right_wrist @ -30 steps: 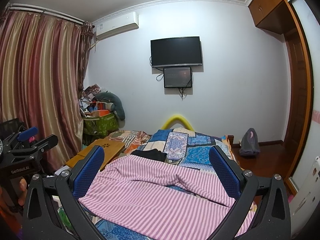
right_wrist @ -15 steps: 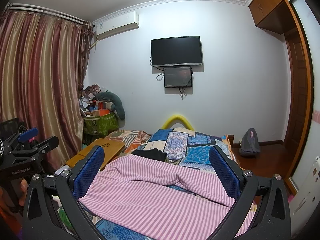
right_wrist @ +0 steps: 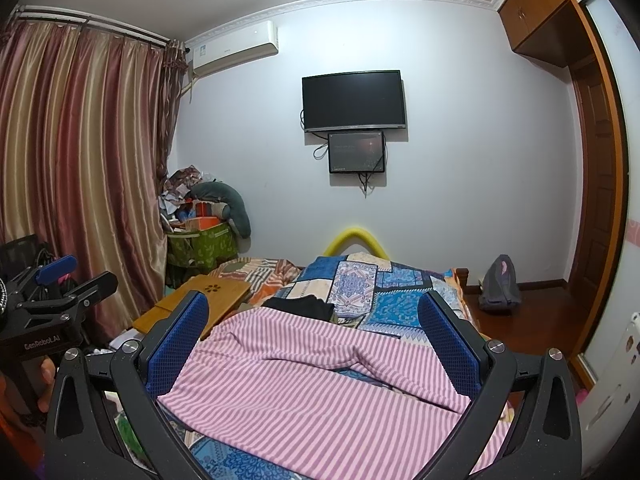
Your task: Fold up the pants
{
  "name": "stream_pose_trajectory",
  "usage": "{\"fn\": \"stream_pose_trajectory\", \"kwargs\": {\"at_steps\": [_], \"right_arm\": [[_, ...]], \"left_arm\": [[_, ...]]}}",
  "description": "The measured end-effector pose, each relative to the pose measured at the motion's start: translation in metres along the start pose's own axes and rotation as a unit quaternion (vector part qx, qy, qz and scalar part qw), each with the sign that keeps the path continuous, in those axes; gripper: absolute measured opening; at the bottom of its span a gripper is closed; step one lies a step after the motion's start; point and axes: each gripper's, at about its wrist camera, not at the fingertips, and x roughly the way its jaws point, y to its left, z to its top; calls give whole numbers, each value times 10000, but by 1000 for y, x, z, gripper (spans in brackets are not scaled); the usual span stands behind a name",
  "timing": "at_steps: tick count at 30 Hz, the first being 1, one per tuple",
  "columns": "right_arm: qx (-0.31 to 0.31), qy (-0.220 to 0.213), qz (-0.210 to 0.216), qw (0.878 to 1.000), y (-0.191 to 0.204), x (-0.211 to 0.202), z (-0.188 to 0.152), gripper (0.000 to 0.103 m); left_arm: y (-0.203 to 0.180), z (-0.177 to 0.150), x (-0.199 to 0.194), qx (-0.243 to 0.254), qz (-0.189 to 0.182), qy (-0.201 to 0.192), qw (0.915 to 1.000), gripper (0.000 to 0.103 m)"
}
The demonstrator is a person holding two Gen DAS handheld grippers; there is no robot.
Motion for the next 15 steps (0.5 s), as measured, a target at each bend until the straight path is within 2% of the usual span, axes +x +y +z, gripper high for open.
{"fn": "stream_pose_trajectory", "kwargs": {"at_steps": [10,15], "right_arm": [[-16,41,-51,10000,-2,4,-3,103],[8,146,-114,9998,-10,15,-7,103]], "left_arm": [[1,-3,6,-27,-22,67,10000,103],[5,-6,23,-98,-48,181,9998,103]]}}
